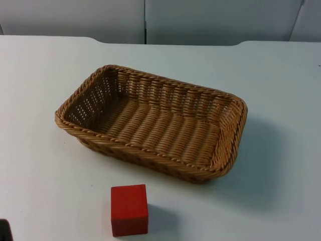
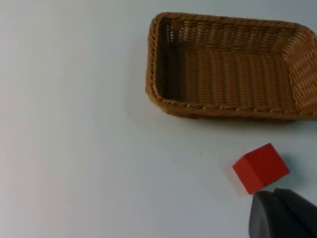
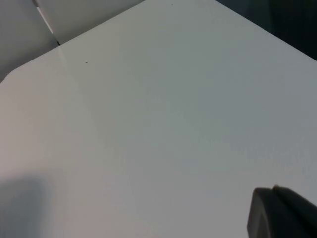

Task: Pick up the basket with the left hand and place the cube into the basket with the right hand.

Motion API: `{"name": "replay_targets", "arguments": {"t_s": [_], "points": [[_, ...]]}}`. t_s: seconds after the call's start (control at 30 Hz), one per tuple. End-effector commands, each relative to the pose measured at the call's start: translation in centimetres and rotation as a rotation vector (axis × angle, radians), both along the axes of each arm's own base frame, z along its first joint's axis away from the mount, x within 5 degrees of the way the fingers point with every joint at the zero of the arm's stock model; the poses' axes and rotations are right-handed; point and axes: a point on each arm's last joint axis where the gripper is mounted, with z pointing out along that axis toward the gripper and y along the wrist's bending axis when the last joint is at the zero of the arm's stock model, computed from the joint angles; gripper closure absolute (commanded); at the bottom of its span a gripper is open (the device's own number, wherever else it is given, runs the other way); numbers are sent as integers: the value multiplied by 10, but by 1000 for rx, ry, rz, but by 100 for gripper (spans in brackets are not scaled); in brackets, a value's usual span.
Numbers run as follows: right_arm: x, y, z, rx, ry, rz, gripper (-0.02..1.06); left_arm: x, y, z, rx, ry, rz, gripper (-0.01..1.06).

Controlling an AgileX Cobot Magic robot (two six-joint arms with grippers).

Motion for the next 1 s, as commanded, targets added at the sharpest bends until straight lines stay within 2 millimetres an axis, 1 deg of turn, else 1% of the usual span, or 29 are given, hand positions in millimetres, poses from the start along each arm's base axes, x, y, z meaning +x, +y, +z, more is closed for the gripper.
{"name": "replay_targets", "arguments": {"t_s": [0.0, 0.07, 0.1, 0.13, 0.17, 0.2, 0.27, 0.3, 0.37, 0.4, 0.43, 0.47, 0.53, 0.6, 0.63, 0.67, 0.7, 0.73, 0.77, 0.8, 0.83, 0.93, 0.97], "points": [[0, 0, -1, -9, -1, -3, 105, 23, -7, 2, -4, 30, -58, 105], [0, 0, -1, -9, -1, -3, 105, 56, -14, -1, -4, 83, -122, 105], [0, 0, -1, -9, -1, -3, 105, 74, -18, -6, -11, 121, -161, 105], [0, 0, -1, -9, -1, -3, 105, 100, -24, -16, -19, 171, -211, 105], [0, 0, -1, -9, -1, -3, 105, 100, -24, -16, -19, 171, -211, 105], [0, 0, -1, -9, -1, -3, 105, 114, -28, -20, -38, 191, -232, 105], [0, 0, -1, -9, -1, -3, 105, 146, -35, -37, -72, 260, -270, 104], [0, 0, -1, -9, -1, -3, 105, 146, -35, -37, -72, 260, -270, 104], [0, 0, -1, -9, -1, -3, 105, 174, -43, -51, -123, 307, -304, 98], [0, 0, -1, -9, -1, -3, 105, 183, -46, -54, -133, 308, -323, 93], [0, 0, -1, -9, -1, -3, 105, 183, -46, -54, -133, 308, -323, 93], [0, 0, -1, -9, -1, -3, 105, 193, -47, -59, -130, 311, -331, 87], [0, 0, -1, -9, -1, -3, 105, 211, -48, -66, -108, 297, -346, 70], [0, 0, -1, -9, -1, -3, 105, 229, -48, -76, -71, 250, -344, 49], [0, 0, -1, -9, -1, -3, 105, 229, -48, -76, -71, 250, -344, 49], [0, 0, -1, -9, -1, -3, 105, 237, -48, -81, -51, 219, -332, 40], [0, 0, -1, -9, -1, -3, 105, 246, -47, -87, -25, 191, -315, 35], [0, 0, -1, -9, -1, -3, 105, 253, -47, -93, 1, 175, -310, 32], [0, 0, -1, -9, -1, -3, 105, 260, -46, -99, 24, 150, -303, 32], [0, 0, -1, -9, -1, -3, 105, 268, -45, -108, 49, 141, -298, 32], [0, 0, -1, -9, -1, -3, 105, 268, -45, -108, 49, 141, -298, 32], [0, 0, -1, -9, -1, -3, 105, 282, -41, -132, 107, 136, -281, 32], [0, 0, -1, -9, -1, -3, 105, 287, -41, -143, 123, 145, -281, 32]]}}
